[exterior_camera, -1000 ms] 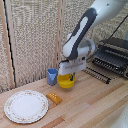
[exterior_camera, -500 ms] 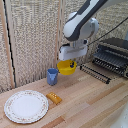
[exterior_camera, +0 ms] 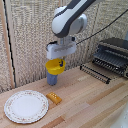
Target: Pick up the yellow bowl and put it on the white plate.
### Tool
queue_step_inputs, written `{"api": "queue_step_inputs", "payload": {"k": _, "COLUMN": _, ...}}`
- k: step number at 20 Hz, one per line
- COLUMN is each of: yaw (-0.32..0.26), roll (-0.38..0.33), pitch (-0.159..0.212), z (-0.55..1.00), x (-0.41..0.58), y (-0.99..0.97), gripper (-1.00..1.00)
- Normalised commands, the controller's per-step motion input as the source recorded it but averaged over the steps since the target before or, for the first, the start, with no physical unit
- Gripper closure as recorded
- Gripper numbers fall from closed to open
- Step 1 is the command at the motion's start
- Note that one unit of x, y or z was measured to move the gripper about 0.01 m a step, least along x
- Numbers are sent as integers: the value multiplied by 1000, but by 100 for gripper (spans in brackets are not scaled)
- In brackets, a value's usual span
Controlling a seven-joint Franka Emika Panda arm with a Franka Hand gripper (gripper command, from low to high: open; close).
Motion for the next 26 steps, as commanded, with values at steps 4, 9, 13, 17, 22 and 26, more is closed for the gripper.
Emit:
{"api": "queue_step_inputs", "payload": {"k": 4, "yaw": 0, "roll": -6, "pitch": 36, "z": 0, "x": 289, "y": 964, "gripper": 100}}
{"api": "queue_step_inputs", "payload": {"k": 9, "yaw": 19, "roll": -10, "pitch": 59, "z": -23, "x": 534, "y": 813, "gripper": 100}}
{"api": "queue_step_inputs", "payload": {"k": 13, "yaw": 30, "roll": -46, "pitch": 62, "z": -129, "x": 449, "y": 724, "gripper": 100}}
{"api": "queue_step_inputs", "payload": {"k": 17, "yaw": 40, "roll": -55, "pitch": 59, "z": -261, "x": 108, "y": 533, "gripper": 100}}
{"api": "queue_step_inputs", "payload": {"k": 22, "yaw": 65, "roll": -79, "pitch": 55, "z": -334, "x": -174, "y": 412, "gripper": 100}}
{"api": "queue_step_inputs", "payload": {"k": 26, "yaw": 80, "roll": -61, "pitch": 20, "z": -337, "x": -124, "y": 300, "gripper": -100}}
